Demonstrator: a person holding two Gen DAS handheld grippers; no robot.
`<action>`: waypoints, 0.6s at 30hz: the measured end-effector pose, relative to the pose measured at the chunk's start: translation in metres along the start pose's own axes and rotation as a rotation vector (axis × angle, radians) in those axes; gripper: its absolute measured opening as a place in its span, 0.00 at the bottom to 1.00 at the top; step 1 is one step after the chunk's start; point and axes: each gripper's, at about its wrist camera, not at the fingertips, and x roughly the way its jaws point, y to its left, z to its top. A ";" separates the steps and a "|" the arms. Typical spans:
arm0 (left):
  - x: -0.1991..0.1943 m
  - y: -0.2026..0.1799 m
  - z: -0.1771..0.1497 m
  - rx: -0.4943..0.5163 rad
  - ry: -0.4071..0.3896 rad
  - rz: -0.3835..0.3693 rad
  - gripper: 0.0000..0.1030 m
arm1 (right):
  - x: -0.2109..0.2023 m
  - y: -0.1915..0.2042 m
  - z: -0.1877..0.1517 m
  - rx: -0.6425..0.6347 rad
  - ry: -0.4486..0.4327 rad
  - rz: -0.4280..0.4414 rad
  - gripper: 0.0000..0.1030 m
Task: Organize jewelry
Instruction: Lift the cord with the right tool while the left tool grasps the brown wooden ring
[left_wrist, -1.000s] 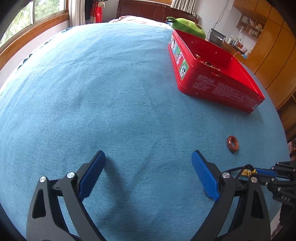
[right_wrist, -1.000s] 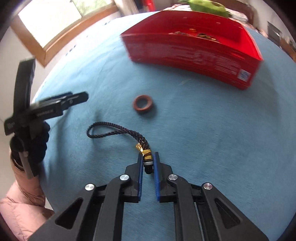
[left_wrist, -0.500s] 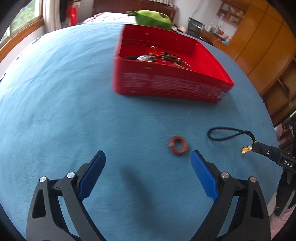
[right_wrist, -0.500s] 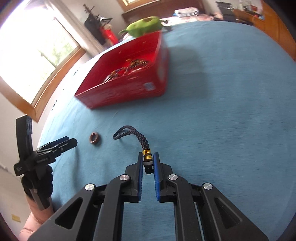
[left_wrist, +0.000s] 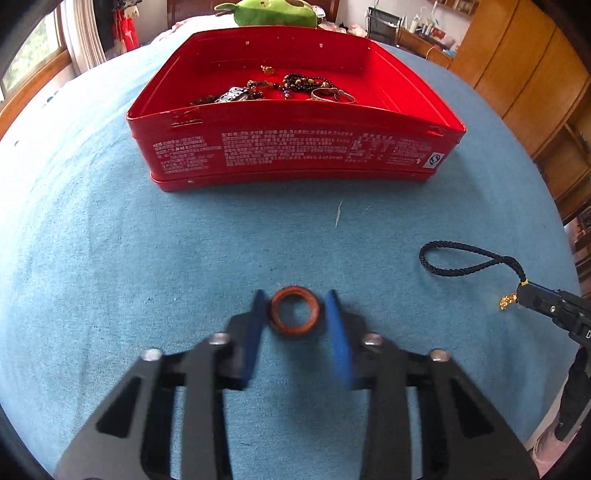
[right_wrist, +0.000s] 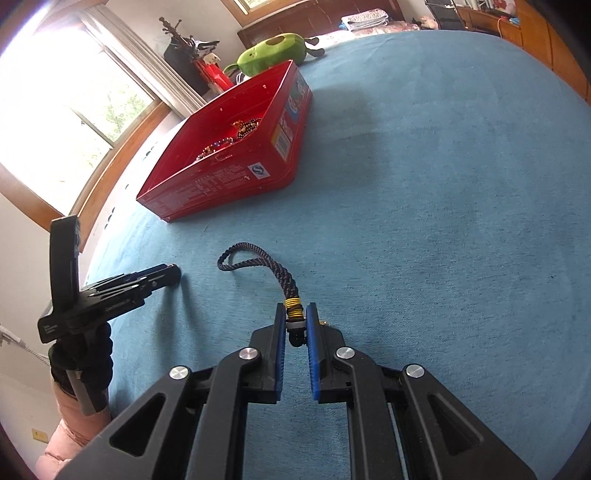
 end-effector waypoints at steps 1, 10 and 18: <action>0.000 -0.001 0.000 0.003 -0.002 0.006 0.29 | -0.001 -0.002 0.000 -0.002 -0.001 0.005 0.10; -0.013 -0.001 -0.008 -0.002 -0.010 -0.038 0.28 | -0.007 0.002 0.004 0.001 -0.012 0.057 0.10; -0.045 0.004 -0.013 0.000 -0.068 -0.060 0.28 | -0.023 0.031 0.013 -0.054 -0.046 0.073 0.10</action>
